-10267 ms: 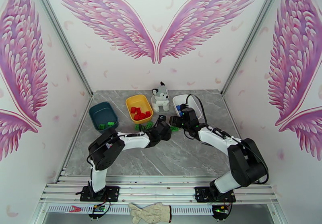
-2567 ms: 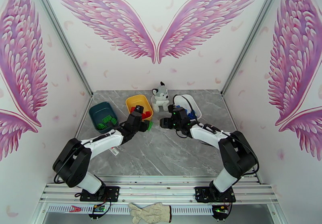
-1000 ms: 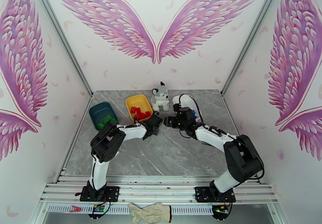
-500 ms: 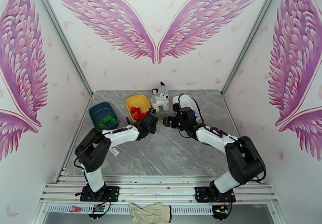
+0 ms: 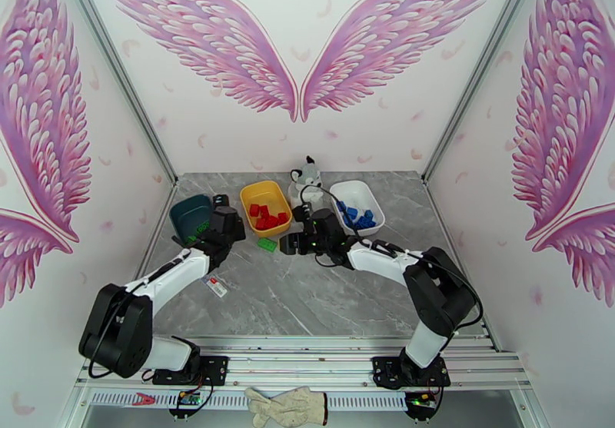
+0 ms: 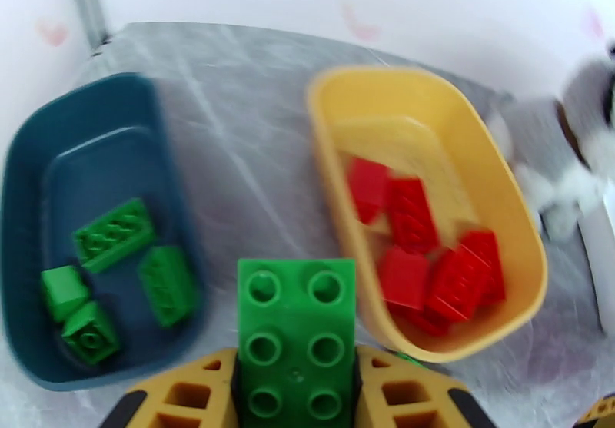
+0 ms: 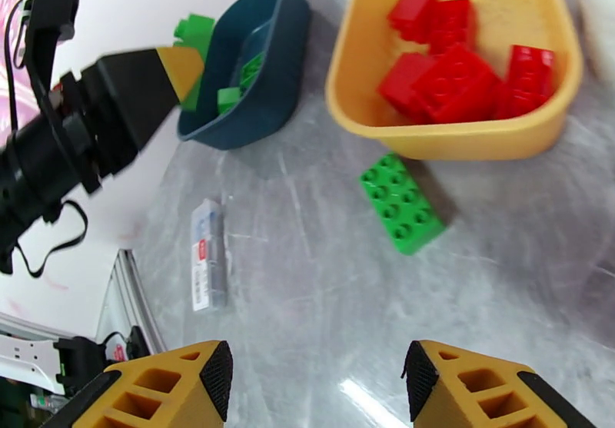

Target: Sort the legos into containers by color

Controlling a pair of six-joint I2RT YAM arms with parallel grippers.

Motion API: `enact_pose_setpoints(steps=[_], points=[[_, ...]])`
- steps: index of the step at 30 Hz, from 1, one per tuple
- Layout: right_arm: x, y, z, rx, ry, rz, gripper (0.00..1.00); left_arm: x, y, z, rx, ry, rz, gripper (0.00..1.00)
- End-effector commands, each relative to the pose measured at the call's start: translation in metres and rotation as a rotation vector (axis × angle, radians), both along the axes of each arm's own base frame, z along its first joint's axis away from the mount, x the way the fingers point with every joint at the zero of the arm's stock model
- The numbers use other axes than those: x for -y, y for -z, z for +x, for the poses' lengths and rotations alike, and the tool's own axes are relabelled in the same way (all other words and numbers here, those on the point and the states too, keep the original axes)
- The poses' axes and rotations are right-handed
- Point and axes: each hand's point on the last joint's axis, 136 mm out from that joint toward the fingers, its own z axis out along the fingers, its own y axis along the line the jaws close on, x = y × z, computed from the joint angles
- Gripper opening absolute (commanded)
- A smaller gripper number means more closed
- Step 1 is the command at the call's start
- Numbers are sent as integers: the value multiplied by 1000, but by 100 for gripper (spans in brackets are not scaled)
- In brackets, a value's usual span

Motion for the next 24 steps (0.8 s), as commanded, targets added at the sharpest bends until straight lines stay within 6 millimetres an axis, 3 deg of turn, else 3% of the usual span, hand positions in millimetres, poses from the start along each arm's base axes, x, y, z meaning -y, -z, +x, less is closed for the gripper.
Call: enact_pose_setpoints(steps=[1,8,11,13,15,19,24], points=[[-15,-2,-2,4,-29,-5,66,-34,-12,-2,51,-97,-46,30],[-20,1,-4,15,-27,-39,66,-98,4,0,32,-242,-90,35],[-18,2,-2,22,-16,-54,67,-108,8,1,22,-262,-104,51],[-15,3,0,29,-5,-71,67,-106,8,0,23,-251,-108,65],[-13,4,1,37,6,-85,69,-101,5,-2,33,-237,-114,73],[-6,5,5,57,30,-120,72,-82,-1,-7,49,-188,-102,79],[5,6,10,89,74,-177,76,-39,-2,-14,50,-88,-75,85]])
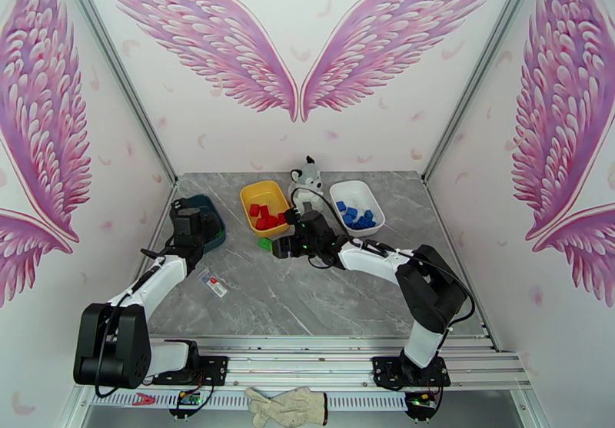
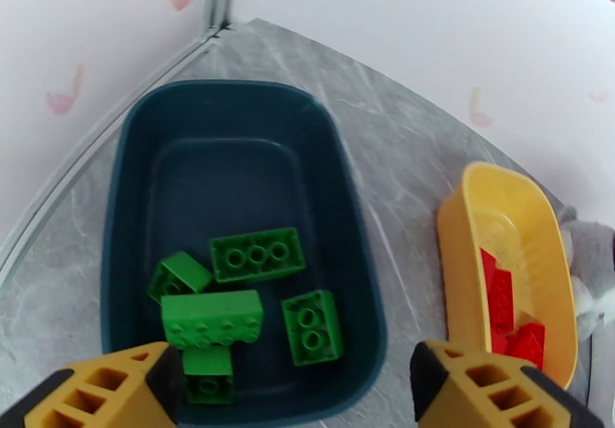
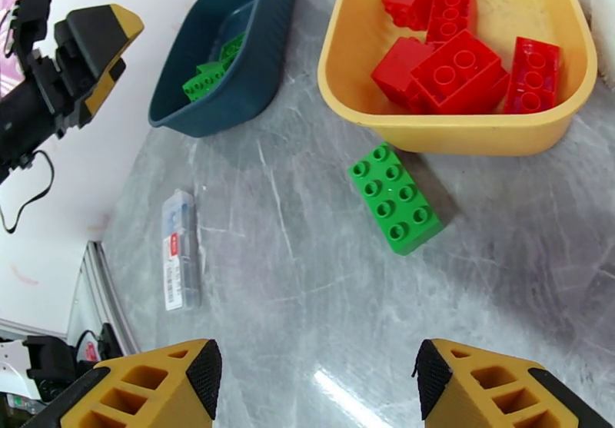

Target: Sort the legos into containers by color

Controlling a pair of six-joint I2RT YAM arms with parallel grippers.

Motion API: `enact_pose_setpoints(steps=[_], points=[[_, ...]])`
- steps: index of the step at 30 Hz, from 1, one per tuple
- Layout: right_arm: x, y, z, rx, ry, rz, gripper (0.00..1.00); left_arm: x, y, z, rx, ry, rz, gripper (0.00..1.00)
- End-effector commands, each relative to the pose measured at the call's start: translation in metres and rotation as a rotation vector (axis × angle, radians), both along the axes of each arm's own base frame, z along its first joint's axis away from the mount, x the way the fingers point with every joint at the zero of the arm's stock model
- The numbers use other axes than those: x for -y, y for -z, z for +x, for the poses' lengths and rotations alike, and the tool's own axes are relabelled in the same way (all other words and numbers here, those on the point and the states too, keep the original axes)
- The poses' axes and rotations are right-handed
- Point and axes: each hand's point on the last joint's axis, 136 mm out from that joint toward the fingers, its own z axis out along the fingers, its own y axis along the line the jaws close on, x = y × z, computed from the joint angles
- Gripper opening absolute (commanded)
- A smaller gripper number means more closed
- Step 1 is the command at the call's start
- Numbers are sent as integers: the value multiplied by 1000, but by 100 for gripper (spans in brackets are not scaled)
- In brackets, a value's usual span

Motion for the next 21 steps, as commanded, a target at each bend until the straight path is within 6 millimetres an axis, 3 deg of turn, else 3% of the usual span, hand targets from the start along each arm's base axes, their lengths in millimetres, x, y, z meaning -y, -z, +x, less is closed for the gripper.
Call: enact_pose_setpoints(steps=[1,6,14,21], points=[[9,-10,8,60,42,-59,78,27,-4,-8,15,68,21,86],[33,-8,19,83,117,-107,85,75,15,-18,-28,174,44,89],[83,-12,35,73,241,-68,90,151,64,-38,-123,328,72,92],[105,-17,38,72,286,-33,91,199,109,-38,-198,398,75,91]])
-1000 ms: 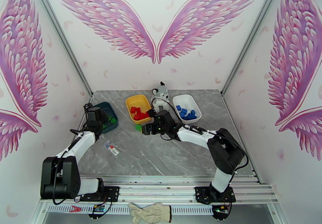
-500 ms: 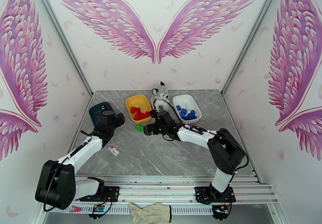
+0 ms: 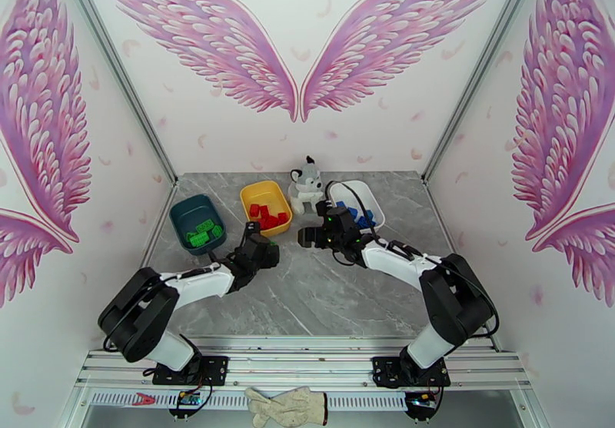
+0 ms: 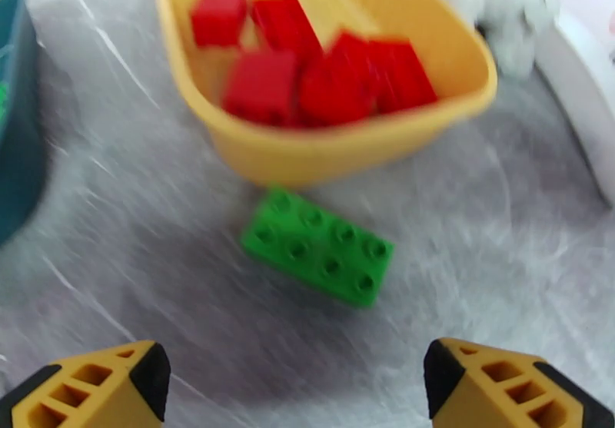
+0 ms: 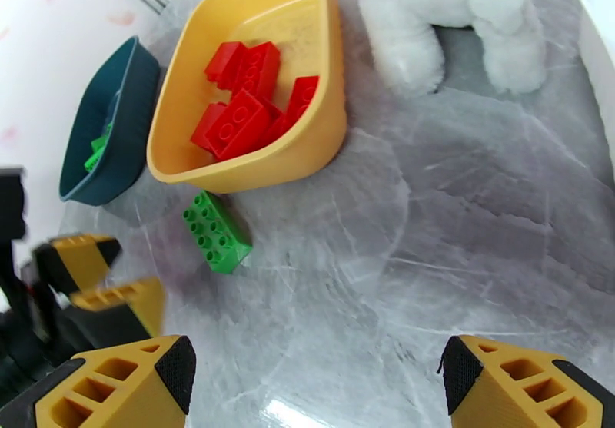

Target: Sort the legos into containers by color

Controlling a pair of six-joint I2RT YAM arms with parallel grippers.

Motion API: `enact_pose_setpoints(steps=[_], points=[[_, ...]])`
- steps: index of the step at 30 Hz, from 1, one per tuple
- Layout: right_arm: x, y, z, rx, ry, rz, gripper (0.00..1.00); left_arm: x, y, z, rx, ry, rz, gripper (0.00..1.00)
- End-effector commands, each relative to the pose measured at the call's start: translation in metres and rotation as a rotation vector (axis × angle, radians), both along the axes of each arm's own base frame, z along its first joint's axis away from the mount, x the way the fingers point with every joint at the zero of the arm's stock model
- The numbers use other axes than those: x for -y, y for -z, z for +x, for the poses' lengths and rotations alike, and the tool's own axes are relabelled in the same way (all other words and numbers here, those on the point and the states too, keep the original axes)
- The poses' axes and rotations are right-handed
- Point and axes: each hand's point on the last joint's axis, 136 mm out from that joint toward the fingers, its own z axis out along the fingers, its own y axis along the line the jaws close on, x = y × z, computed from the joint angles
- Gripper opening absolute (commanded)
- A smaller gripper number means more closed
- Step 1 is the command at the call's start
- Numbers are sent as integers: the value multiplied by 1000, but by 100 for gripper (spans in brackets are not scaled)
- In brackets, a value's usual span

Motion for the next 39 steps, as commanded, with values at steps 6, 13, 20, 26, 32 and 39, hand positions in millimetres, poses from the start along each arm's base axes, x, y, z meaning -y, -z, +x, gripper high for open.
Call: enact_pose_setpoints(steps=[6,13,20,26,32,39], points=[[8,-14,2,27,25,56,91,24,18,24,-3,-28,-24,89],[11,-15,2,23,29,70,91,28,25,45,-8,-49,-7,88],[13,-14,3,22,33,76,91,16,28,65,8,-115,15,87],[13,-14,4,20,35,82,91,9,33,74,10,-148,42,77],[15,-15,4,21,36,86,91,2,38,66,2,-155,60,62],[10,-15,3,14,21,109,90,-5,26,49,33,-155,60,43]])
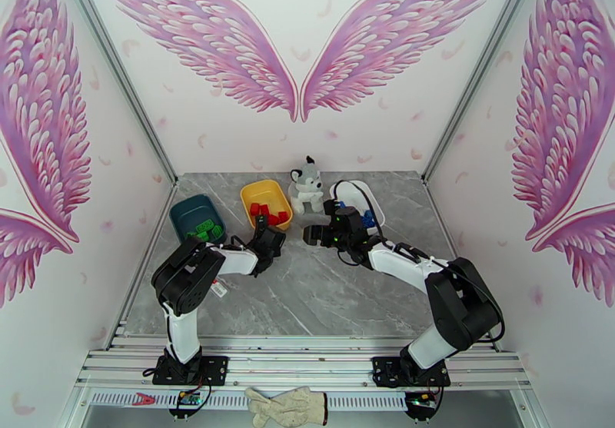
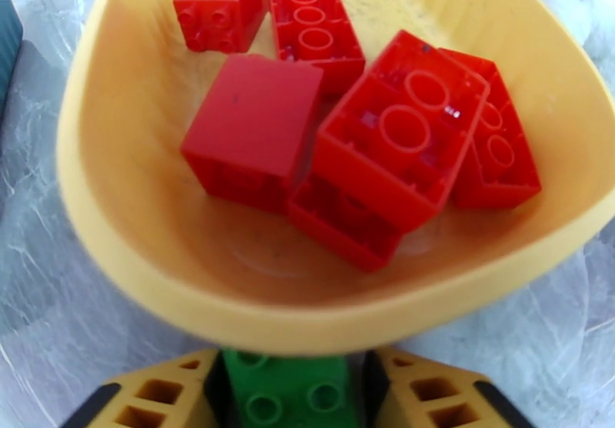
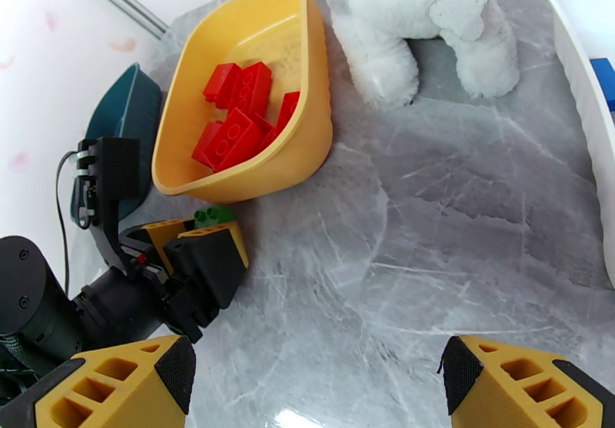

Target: Sort the legos into containers by color

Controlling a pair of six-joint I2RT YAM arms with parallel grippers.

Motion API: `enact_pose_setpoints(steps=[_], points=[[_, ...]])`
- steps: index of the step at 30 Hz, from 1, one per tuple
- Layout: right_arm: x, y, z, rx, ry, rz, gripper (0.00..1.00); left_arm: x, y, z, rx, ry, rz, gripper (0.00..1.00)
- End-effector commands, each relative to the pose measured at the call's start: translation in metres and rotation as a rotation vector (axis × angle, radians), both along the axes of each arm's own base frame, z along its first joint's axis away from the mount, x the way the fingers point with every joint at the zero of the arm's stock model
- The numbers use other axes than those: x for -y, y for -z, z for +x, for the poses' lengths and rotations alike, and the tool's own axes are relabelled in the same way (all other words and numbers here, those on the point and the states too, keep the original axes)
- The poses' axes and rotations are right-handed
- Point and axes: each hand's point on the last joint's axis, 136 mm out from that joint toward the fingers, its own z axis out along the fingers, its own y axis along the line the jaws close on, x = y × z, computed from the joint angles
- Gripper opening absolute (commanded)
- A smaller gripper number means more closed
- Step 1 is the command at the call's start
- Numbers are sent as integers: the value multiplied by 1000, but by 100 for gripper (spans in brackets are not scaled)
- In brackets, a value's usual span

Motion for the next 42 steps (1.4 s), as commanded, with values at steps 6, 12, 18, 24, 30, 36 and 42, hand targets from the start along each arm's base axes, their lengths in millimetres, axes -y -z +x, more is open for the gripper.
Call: enact_pose_setpoints(steps=[6,12,18,24,30,36,42], points=[[-15,-6,-1,-13,-52,94,87,-5,-24,-32,18,35,7,33],[-41,-2,-7,-45,-127,152,83,-22,-56,-46,72,23,-2,31],[-84,-2,-23,-57,-229,157,81,-67,-86,-42,112,-50,-27,31],[-110,-1,-34,-55,-284,131,79,-137,-111,-28,156,-190,-82,31],[-111,-2,-35,-49,-284,120,79,-195,-122,-18,182,-321,-119,34],[-107,-3,-35,-39,-273,100,79,-227,-112,-5,152,-386,-134,34],[-102,-3,-32,-24,-256,73,80,-227,-114,-8,155,-379,-135,56]])
